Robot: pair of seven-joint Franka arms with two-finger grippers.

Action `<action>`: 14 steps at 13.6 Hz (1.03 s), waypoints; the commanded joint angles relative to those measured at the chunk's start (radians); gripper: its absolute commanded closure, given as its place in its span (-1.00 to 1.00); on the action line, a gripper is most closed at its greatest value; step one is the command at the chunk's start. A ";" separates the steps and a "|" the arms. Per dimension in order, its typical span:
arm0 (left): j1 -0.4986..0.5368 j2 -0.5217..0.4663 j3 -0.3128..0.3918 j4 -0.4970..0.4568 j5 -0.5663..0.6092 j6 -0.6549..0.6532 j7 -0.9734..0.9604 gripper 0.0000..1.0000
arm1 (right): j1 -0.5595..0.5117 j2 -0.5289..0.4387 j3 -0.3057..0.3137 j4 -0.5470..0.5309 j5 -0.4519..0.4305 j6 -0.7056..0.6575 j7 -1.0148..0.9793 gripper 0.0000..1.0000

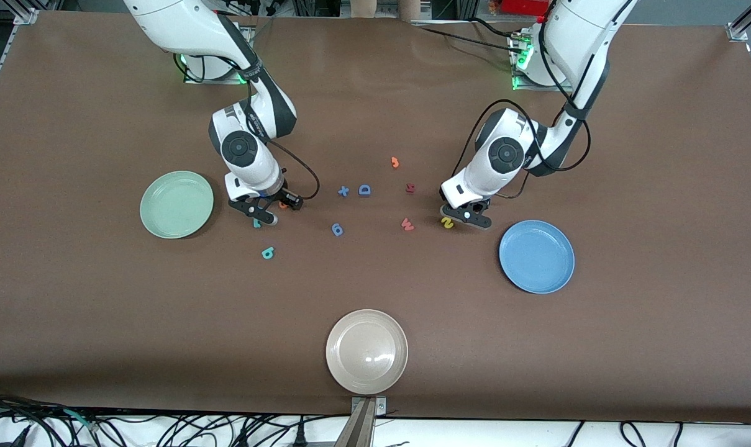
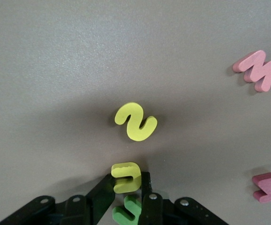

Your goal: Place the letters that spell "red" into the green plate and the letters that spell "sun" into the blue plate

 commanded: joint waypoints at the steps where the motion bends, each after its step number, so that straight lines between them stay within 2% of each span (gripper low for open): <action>1: -0.004 -0.011 0.000 0.009 -0.016 -0.003 -0.014 0.67 | 0.004 0.015 -0.001 0.004 0.011 0.011 0.007 0.23; 3: -0.003 -0.062 0.001 0.029 -0.016 -0.069 -0.028 0.66 | 0.004 0.015 -0.001 0.004 0.011 0.011 0.007 0.90; 4: 0.002 -0.077 0.003 0.058 -0.016 -0.127 -0.028 0.65 | 0.004 0.015 -0.001 0.004 0.011 0.011 0.007 1.00; 6: 0.022 -0.083 0.011 0.152 -0.013 -0.271 -0.024 0.64 | 0.004 0.015 -0.001 0.005 0.011 0.010 0.007 1.00; 8: 0.059 -0.080 0.014 0.264 0.074 -0.417 -0.017 0.64 | 0.004 0.005 -0.001 0.005 0.011 0.007 0.007 1.00; 10: 0.098 -0.076 0.012 0.295 0.178 -0.447 0.013 0.64 | 0.002 -0.027 -0.004 0.007 0.011 -0.015 0.002 1.00; 12: 0.170 -0.041 0.012 0.302 0.185 -0.438 0.166 0.63 | 0.001 -0.077 -0.009 0.016 0.011 -0.100 -0.004 1.00; 14: 0.236 0.015 0.012 0.348 0.176 -0.434 0.313 0.62 | 0.001 -0.149 -0.035 0.031 0.011 -0.218 -0.016 1.00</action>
